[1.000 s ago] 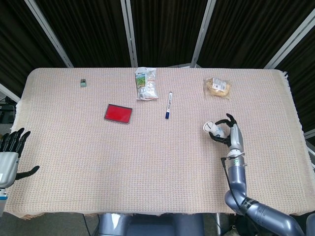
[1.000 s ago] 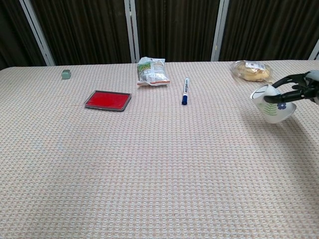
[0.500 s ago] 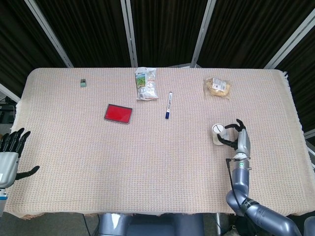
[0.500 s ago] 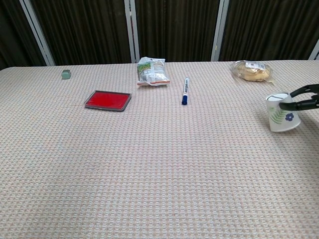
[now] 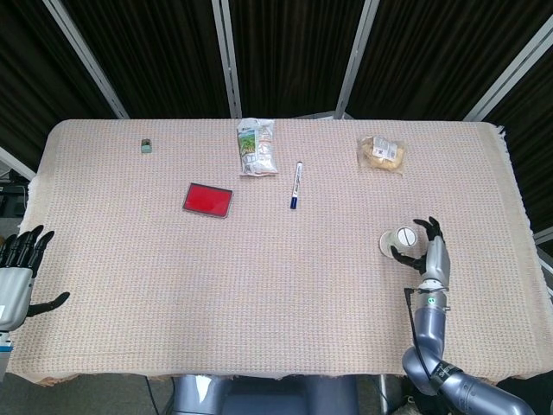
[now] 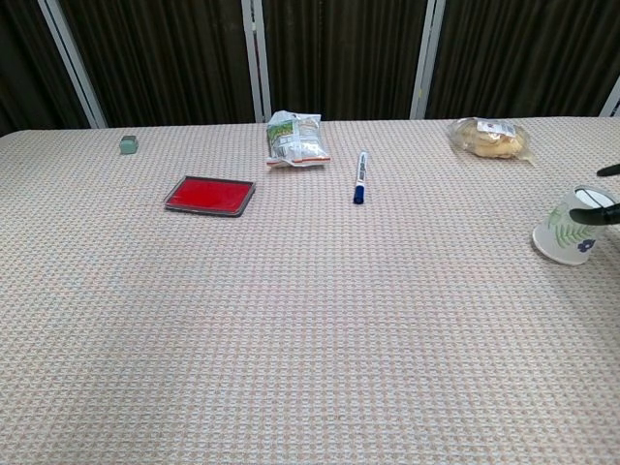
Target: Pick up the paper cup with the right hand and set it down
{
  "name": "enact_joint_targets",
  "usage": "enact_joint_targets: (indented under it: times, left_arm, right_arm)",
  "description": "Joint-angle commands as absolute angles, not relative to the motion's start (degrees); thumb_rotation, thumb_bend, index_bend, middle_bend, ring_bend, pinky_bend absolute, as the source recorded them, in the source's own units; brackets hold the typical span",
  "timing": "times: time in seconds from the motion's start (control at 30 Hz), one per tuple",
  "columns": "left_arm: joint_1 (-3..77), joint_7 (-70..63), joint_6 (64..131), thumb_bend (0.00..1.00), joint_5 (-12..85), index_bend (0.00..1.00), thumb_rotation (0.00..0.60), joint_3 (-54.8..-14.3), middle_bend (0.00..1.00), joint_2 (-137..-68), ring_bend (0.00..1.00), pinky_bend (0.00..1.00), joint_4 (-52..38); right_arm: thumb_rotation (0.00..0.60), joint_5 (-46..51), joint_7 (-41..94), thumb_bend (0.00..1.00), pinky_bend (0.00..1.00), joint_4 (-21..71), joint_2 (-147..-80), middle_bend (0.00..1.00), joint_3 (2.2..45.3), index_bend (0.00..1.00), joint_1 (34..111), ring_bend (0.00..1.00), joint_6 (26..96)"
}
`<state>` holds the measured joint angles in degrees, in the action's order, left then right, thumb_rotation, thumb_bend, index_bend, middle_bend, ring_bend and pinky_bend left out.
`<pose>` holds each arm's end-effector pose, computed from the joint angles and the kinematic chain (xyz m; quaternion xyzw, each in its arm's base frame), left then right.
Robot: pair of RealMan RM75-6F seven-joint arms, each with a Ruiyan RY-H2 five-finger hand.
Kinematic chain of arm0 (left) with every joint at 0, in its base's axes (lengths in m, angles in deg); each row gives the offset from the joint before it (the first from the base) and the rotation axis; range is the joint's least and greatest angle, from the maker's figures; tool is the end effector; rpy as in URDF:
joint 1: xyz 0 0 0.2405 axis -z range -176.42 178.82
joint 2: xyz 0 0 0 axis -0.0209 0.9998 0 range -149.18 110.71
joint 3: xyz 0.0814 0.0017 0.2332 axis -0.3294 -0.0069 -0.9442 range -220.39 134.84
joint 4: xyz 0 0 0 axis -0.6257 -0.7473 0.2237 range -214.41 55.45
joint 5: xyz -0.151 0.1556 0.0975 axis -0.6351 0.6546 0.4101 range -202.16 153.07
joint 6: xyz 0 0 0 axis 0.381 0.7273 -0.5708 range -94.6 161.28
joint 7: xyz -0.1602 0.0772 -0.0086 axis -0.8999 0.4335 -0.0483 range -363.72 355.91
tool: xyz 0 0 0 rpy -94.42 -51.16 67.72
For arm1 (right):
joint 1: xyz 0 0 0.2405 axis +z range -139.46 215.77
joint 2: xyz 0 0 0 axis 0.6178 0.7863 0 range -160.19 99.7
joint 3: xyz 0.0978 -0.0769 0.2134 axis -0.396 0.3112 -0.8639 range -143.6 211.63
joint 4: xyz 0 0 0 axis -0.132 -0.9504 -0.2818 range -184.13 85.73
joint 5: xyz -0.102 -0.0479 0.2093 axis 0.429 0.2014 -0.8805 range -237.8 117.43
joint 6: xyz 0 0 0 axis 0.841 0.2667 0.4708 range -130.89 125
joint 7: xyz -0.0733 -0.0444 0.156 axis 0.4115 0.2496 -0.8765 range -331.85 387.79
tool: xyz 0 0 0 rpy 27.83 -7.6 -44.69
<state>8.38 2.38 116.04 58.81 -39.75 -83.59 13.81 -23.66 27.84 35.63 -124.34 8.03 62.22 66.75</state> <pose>-0.3101 0.2295 0.1231 -0.6134 -0.3703 -0.3564 0.5996 -0.2697 -0.3557 -0.0018 0.2630 -0.6791 0.4545 0.5129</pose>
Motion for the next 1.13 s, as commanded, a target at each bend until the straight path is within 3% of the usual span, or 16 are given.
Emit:
enact_joint_targets:
  times: [0.03,0.23,0.43,0.63,0.73,0.83,1.13]
  left_arm:
    - [8.40,2.39,116.02,0.08,58.76,0.00,0.600,-39.72,0.00,-83.59,0.00,0.00,13.82]
    - [8.37,2.57,116.11,0.08,58.74,0.00,0.600,-39.71,0.00,-83.65,0.00,0.00,13.82]
    - [8.33,2.57,116.18,0.08,58.75,0.00,0.600,-39.73,0.00,-83.65,0.00,0.00,13.83]
    - [8.23,2.61,116.32,0.08,58.72,0.00,0.600,-39.75,0.00,-83.71,0.00,0.00,13.79]
    - [8.20,2.81,116.40,0.08,58.70,0.00,0.600,-39.73,0.00,-83.79,0.00,0.00,13.87]
    - [8.24,2.96,116.38,0.08,58.65,0.00,0.600,-39.69,0.00,-83.80,0.00,0.00,13.92]
    - [8.20,2.34,116.36,0.08,58.74,0.00,0.600,-39.74,0.00,-83.70,0.00,0.00,13.84]
  right_arm:
    - [0.600,-20.77,27.08,0.11,0.00,38.23,-123.04,0.00,7.61,0.06,61.28,0.00,68.98]
    - [0.600,-12.10,27.85,0.08,0.00,42.87,-118.20,0.00,7.44,0.06,60.36,0.00,73.29]
    - [0.600,-10.69,34.64,0.01,0.00,48.24,-108.36,0.00,8.20,0.06,59.85,0.00,70.45]
    - [0.600,1.49,34.72,0.00,0.00,47.92,-98.57,0.00,14.58,0.07,55.73,0.00,70.19]
    - [0.600,11.24,31.15,0.00,0.00,42.73,-98.23,0.00,19.73,0.08,52.59,0.00,73.96]
    - [0.600,14.91,30.34,0.00,0.00,39.85,-98.61,0.00,22.88,0.08,50.76,0.00,75.72]
    - [0.600,14.25,31.57,0.00,0.00,39.75,-99.87,0.00,23.07,0.08,50.76,0.00,75.67]
